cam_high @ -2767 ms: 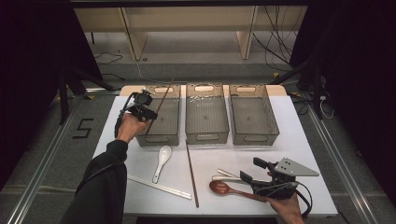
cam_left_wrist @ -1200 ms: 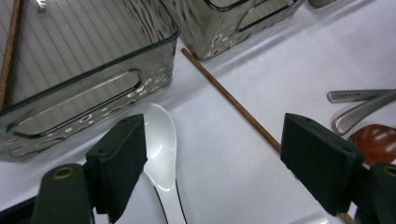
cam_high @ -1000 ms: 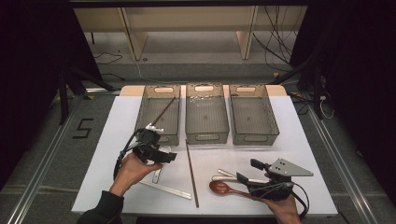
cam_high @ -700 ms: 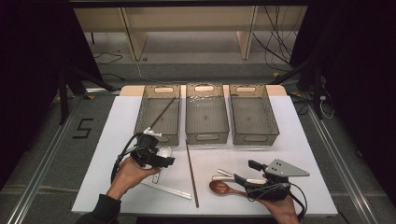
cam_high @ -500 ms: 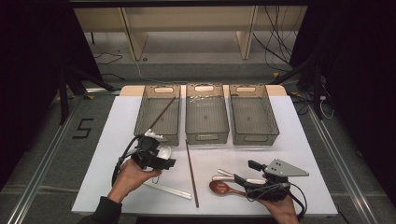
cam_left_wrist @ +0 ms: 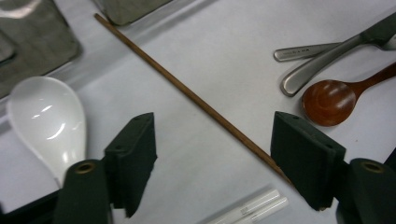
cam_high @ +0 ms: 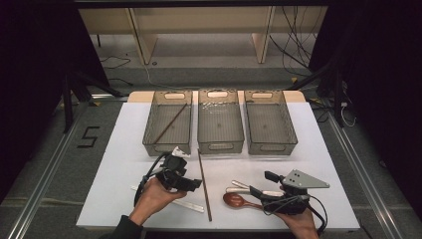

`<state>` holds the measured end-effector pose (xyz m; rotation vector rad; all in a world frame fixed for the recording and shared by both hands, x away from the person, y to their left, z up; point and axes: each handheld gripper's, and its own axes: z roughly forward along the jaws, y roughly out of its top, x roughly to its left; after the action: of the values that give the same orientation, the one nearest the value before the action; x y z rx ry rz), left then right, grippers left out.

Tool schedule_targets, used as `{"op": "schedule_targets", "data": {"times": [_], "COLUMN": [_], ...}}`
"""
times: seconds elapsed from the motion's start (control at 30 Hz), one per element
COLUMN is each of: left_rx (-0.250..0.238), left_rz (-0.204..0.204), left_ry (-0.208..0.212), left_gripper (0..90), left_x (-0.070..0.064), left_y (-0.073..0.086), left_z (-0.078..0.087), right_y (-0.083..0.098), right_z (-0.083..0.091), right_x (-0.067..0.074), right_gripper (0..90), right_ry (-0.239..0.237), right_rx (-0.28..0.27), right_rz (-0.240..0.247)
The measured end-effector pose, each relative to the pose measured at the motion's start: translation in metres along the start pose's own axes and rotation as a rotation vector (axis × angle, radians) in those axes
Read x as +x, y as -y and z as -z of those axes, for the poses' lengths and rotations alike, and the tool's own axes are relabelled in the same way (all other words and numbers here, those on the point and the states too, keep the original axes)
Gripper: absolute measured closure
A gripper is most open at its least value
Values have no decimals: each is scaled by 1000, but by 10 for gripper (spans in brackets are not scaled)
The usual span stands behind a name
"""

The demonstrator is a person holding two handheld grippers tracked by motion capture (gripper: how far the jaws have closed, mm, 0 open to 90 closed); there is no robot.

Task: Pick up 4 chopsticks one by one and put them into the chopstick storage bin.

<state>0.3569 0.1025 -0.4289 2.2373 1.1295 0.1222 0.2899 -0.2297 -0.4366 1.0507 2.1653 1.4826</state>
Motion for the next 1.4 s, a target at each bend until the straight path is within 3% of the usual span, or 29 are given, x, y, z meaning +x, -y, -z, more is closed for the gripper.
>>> {"op": "schedule_targets", "data": {"times": [0.17,0.3,0.4,0.57,0.7,0.83,1.03,1.2,1.4], "left_rx": [15,30,46,76,110,165,215,237,257], "left_rz": [-37,-77,-93,-76,-60,-36,-24,-31,-75], "left_ry": [31,61,67,53,15,-7,-54,-71,-117], "left_gripper": [423,564,613,534,438,364,305,298,362], "left_x": [-12,-21,-24,-23,-25,-26,-27,-28,-31], "left_y": [1,3,3,3,1,-3,-9,-10,-10], "left_z": [-12,-22,-27,-33,-38,-46,-57,-62,-62], "right_y": [0,0,0,0,0,0,0,0,0], "right_z": [0,0,0,0,0,0,0,0,0], "right_x": [0,-1,-1,-1,-1,-1,0,-1,0], "right_gripper": [262,262,263,263,262,262,262,262,262], "right_ry": [-2,-3,-4,-6,-7,-8,-9,-11,-11], "right_rx": [-1,0,-1,-1,0,0,1,0,0], "right_rz": [0,-1,-1,-1,-1,0,0,1,0]}}
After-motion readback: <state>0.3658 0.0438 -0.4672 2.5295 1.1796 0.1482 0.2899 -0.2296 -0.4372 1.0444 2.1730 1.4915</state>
